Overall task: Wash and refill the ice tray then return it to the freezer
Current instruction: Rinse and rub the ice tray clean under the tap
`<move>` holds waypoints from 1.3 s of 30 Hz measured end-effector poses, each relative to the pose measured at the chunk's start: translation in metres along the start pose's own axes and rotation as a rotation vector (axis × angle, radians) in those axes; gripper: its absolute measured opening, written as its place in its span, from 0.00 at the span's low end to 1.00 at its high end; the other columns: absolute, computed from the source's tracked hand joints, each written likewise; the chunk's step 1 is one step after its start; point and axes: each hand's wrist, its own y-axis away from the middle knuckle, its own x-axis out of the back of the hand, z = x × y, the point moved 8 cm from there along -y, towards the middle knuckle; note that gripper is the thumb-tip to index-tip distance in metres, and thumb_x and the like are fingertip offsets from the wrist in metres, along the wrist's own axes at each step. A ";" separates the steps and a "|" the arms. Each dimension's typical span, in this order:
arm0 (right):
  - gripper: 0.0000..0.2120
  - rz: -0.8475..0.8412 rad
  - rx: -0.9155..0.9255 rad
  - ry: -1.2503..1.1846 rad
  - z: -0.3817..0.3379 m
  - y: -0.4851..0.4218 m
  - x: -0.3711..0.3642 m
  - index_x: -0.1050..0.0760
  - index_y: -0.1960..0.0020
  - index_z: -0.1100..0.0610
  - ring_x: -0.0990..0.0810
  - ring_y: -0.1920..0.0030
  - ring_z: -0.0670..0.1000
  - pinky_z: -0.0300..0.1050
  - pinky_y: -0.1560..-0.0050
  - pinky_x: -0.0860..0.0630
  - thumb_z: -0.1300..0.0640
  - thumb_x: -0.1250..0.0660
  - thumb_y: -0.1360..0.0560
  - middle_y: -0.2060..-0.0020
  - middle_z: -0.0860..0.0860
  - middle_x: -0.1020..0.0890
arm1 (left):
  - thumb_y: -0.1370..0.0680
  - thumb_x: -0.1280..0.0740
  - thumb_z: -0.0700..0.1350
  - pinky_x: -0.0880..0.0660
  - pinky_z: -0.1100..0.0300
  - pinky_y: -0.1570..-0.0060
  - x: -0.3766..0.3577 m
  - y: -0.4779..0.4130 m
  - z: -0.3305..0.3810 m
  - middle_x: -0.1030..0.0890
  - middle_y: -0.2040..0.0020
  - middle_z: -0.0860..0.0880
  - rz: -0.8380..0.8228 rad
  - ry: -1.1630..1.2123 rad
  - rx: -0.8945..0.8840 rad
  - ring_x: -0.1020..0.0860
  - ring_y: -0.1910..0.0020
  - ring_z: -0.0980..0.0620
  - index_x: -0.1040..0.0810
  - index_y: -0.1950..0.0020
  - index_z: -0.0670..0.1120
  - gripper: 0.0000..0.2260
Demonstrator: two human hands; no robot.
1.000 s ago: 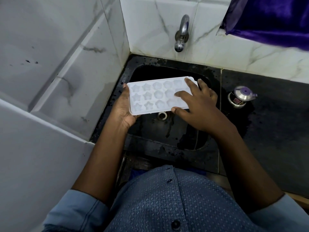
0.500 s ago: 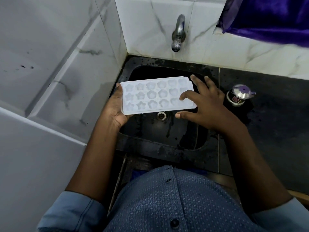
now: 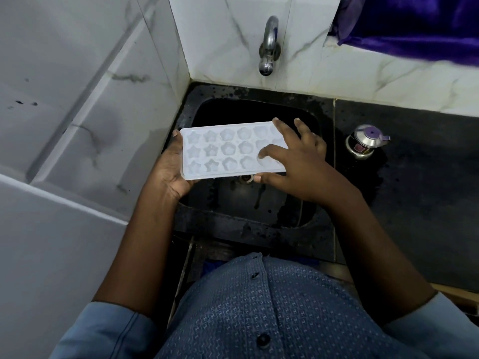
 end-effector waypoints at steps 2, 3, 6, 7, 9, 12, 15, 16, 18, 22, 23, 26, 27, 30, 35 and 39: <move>0.20 0.007 -0.021 -0.007 0.003 -0.001 0.002 0.24 0.39 0.40 0.64 0.17 0.57 0.63 0.23 0.61 0.30 0.34 0.24 0.15 0.48 0.54 | 0.13 0.47 0.64 0.16 0.41 0.47 0.001 0.003 -0.001 0.14 0.38 0.42 0.022 -0.003 -0.003 0.14 0.41 0.41 0.13 0.39 0.46 0.29; 0.19 0.002 -0.026 -0.008 0.004 0.000 0.002 0.23 0.40 0.41 0.64 0.17 0.57 0.62 0.23 0.61 0.31 0.34 0.24 0.15 0.48 0.54 | 0.13 0.47 0.64 0.16 0.41 0.47 0.002 0.004 -0.001 0.13 0.39 0.42 0.026 -0.004 -0.004 0.14 0.42 0.41 0.10 0.45 0.47 0.30; 0.18 -0.027 -0.008 0.000 0.001 0.001 -0.001 0.22 0.41 0.41 0.63 0.17 0.58 0.62 0.23 0.60 0.31 0.34 0.24 0.15 0.49 0.53 | 0.13 0.46 0.64 0.19 0.39 0.42 0.005 0.006 -0.002 0.14 0.39 0.42 0.040 0.004 -0.007 0.14 0.40 0.40 0.10 0.45 0.47 0.30; 0.19 -0.033 0.001 0.001 -0.001 0.001 -0.003 0.22 0.40 0.41 0.63 0.17 0.58 0.62 0.23 0.60 0.31 0.34 0.24 0.15 0.49 0.53 | 0.13 0.46 0.64 0.20 0.38 0.40 0.006 0.006 -0.002 0.14 0.38 0.42 0.044 0.006 -0.008 0.15 0.39 0.40 0.12 0.40 0.47 0.29; 0.20 -0.033 0.005 -0.005 -0.003 0.001 -0.005 0.23 0.37 0.40 0.63 0.17 0.57 0.62 0.23 0.60 0.31 0.34 0.24 0.15 0.49 0.53 | 0.14 0.46 0.64 0.20 0.38 0.40 0.006 0.007 -0.002 0.14 0.37 0.42 0.044 0.007 -0.013 0.16 0.38 0.39 0.17 0.35 0.46 0.27; 0.22 -0.032 0.003 -0.016 -0.003 0.002 -0.005 0.26 0.33 0.38 0.63 0.17 0.57 0.62 0.22 0.60 0.31 0.36 0.23 0.15 0.49 0.53 | 0.14 0.45 0.64 0.17 0.39 0.43 0.006 0.008 -0.002 0.15 0.36 0.42 0.032 0.019 -0.007 0.15 0.38 0.40 0.20 0.31 0.45 0.28; 0.21 -0.062 0.013 -0.042 -0.002 0.004 -0.006 0.25 0.34 0.38 0.64 0.17 0.56 0.62 0.22 0.61 0.31 0.36 0.23 0.15 0.47 0.54 | 0.14 0.46 0.64 0.18 0.41 0.42 0.006 0.009 0.000 0.15 0.36 0.42 0.035 0.020 -0.007 0.15 0.39 0.40 0.20 0.30 0.45 0.28; 0.20 -0.066 0.010 -0.045 -0.001 0.005 -0.005 0.24 0.35 0.38 0.64 0.17 0.55 0.62 0.23 0.61 0.31 0.36 0.23 0.15 0.47 0.54 | 0.14 0.46 0.64 0.18 0.41 0.43 0.007 0.010 0.000 0.14 0.37 0.42 0.041 0.016 -0.007 0.14 0.40 0.41 0.19 0.32 0.46 0.27; 0.18 -0.054 -0.004 -0.039 0.002 0.005 -0.004 0.22 0.37 0.39 0.65 0.17 0.55 0.61 0.23 0.62 0.32 0.36 0.22 0.15 0.47 0.54 | 0.14 0.46 0.64 0.17 0.41 0.45 0.006 0.011 -0.001 0.14 0.38 0.42 0.044 0.011 -0.008 0.14 0.41 0.41 0.19 0.33 0.46 0.27; 0.20 -0.008 -0.034 0.005 0.006 0.002 -0.003 0.23 0.36 0.40 0.63 0.17 0.58 0.62 0.23 0.61 0.31 0.38 0.21 0.15 0.49 0.53 | 0.14 0.47 0.65 0.17 0.40 0.44 0.003 0.011 -0.004 0.14 0.37 0.42 0.029 0.007 -0.008 0.15 0.40 0.40 0.19 0.33 0.45 0.28; 0.20 -0.010 -0.029 0.004 0.005 0.002 -0.004 0.23 0.36 0.40 0.63 0.17 0.58 0.62 0.23 0.60 0.31 0.38 0.21 0.15 0.49 0.53 | 0.13 0.47 0.65 0.18 0.40 0.43 0.001 0.011 -0.005 0.14 0.37 0.42 0.028 0.003 -0.007 0.15 0.40 0.40 0.19 0.34 0.45 0.28; 0.21 -0.041 0.000 -0.015 0.001 0.004 -0.007 0.24 0.35 0.40 0.63 0.17 0.57 0.62 0.23 0.60 0.31 0.37 0.22 0.15 0.49 0.53 | 0.14 0.47 0.65 0.17 0.40 0.45 0.000 0.013 -0.004 0.14 0.38 0.42 0.039 -0.008 -0.013 0.15 0.39 0.40 0.19 0.34 0.46 0.28; 0.20 -0.050 0.003 -0.021 0.000 0.005 -0.007 0.23 0.36 0.39 0.63 0.17 0.56 0.61 0.23 0.60 0.31 0.38 0.22 0.15 0.49 0.52 | 0.14 0.47 0.65 0.16 0.41 0.47 0.001 0.013 -0.003 0.14 0.38 0.42 0.045 -0.011 -0.015 0.15 0.40 0.40 0.19 0.34 0.46 0.28; 0.18 -0.049 -0.012 -0.032 0.002 0.005 -0.006 0.22 0.40 0.40 0.63 0.17 0.56 0.61 0.23 0.61 0.31 0.38 0.22 0.15 0.48 0.52 | 0.14 0.46 0.64 0.15 0.42 0.50 0.001 0.014 -0.003 0.13 0.39 0.42 0.043 -0.004 -0.014 0.14 0.41 0.40 0.18 0.35 0.46 0.27; 0.18 -0.010 -0.031 -0.020 0.002 0.003 -0.005 0.24 0.40 0.42 0.62 0.17 0.58 0.63 0.23 0.60 0.32 0.38 0.21 0.15 0.49 0.52 | 0.12 0.47 0.62 0.15 0.43 0.56 -0.007 0.015 -0.004 0.12 0.42 0.42 0.026 0.007 -0.026 0.13 0.46 0.42 0.18 0.37 0.45 0.26; 0.19 -0.025 -0.002 -0.028 0.000 0.003 -0.007 0.23 0.39 0.40 0.64 0.17 0.57 0.62 0.23 0.61 0.31 0.38 0.22 0.15 0.49 0.52 | 0.13 0.47 0.63 0.15 0.42 0.53 -0.003 0.013 -0.002 0.13 0.39 0.41 0.041 -0.006 -0.025 0.14 0.42 0.41 0.19 0.33 0.45 0.27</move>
